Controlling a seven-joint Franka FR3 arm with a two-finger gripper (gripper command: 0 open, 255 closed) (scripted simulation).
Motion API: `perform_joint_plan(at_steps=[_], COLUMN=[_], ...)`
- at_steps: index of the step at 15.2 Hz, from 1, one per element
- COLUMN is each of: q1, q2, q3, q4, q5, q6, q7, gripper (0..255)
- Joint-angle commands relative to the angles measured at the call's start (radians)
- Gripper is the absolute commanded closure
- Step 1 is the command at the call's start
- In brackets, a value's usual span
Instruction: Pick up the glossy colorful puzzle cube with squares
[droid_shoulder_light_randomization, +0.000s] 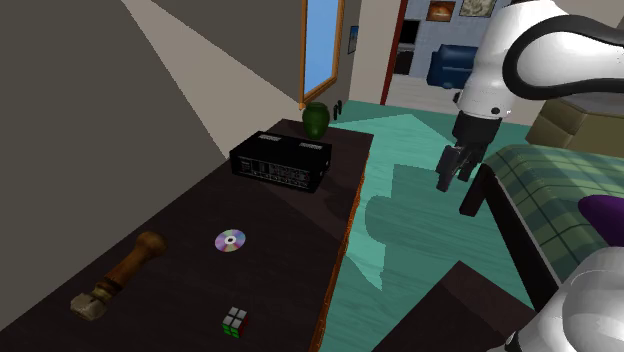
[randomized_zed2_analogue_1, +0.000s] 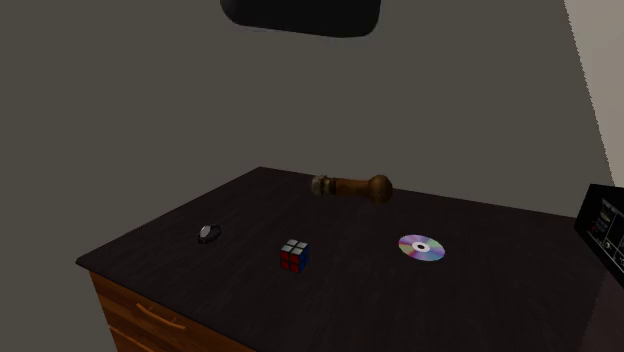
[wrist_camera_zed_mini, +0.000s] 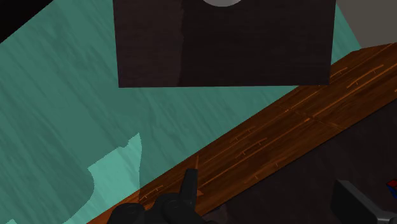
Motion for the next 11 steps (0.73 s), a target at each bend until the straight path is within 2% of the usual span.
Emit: perform_joint_plan(at_steps=[1,11], q1=[0.000,0.087], q2=[0.000,0.207], q3=[0.000,0.157], q4=[0.000,-0.053], q5=[0.000,0.094], q6=[0.000,0.273], q7=[0.000,0.118], gripper=[0,0])
